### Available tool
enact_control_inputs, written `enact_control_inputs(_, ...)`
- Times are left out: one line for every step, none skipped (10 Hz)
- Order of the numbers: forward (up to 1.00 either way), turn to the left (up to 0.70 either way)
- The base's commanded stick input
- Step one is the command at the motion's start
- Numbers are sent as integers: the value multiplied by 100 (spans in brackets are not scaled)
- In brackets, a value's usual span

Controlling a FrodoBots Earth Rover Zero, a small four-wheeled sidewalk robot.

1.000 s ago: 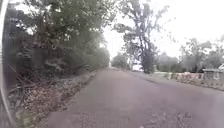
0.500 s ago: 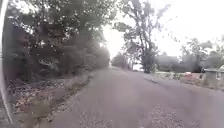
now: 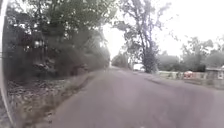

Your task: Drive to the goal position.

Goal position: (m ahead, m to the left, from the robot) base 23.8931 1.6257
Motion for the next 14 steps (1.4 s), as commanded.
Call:
enact_control_inputs(70, 1)
enact_control_inputs(70, 1)
enact_control_inputs(70, 1)
enact_control_inputs(70, 1)
enact_control_inputs(70, 1)
enact_control_inputs(70, 1)
enact_control_inputs(70, 1)
enact_control_inputs(70, 1)
enact_control_inputs(70, 1)
enact_control_inputs(70, 1)
enact_control_inputs(70, 1)
enact_control_inputs(70, 1)
enact_control_inputs(70, 1)
enact_control_inputs(70, 1)
